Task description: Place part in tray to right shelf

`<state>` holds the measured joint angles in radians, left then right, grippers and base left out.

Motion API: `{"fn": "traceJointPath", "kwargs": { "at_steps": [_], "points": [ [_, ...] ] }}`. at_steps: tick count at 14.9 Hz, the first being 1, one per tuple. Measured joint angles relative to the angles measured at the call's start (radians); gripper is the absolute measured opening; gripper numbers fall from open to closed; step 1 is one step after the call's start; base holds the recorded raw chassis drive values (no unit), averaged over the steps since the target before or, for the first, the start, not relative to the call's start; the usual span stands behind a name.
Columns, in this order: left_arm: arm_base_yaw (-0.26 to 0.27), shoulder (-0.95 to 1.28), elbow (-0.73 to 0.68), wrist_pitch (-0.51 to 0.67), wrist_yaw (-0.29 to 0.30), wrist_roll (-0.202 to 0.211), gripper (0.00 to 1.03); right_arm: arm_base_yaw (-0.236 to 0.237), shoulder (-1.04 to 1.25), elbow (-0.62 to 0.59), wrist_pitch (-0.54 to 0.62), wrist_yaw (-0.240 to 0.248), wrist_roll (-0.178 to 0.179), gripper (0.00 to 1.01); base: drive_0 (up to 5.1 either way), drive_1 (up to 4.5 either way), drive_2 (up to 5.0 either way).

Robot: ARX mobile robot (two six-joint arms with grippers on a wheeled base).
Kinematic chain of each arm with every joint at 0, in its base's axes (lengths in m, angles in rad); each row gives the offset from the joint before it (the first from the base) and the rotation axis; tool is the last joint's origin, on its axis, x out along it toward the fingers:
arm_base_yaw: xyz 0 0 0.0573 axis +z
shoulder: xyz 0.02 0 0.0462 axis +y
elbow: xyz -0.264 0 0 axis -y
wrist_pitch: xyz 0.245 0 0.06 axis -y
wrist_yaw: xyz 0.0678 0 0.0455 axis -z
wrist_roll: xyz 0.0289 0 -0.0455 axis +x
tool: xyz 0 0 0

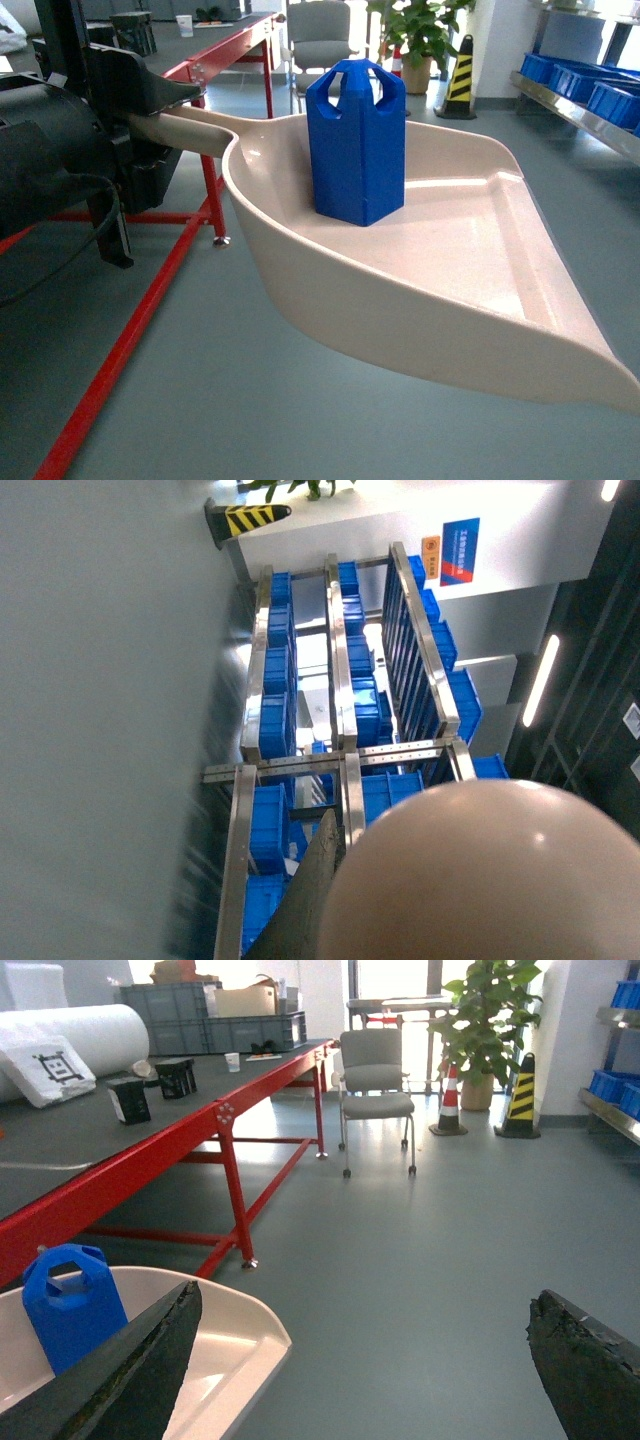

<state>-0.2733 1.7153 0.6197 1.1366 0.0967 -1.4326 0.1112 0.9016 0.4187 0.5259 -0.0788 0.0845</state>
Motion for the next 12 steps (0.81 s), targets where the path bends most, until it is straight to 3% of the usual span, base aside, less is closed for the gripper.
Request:
{"fn": "traceJointPath", "kwargs": {
  "at_steps": [12],
  "points": [
    [0.0,0.0,0.001,0.006,0.0,0.0,0.13,0.001,0.0,0.001,0.003,0.0,0.0,0.98,0.1,4.11,-4.0]
  ]
}}
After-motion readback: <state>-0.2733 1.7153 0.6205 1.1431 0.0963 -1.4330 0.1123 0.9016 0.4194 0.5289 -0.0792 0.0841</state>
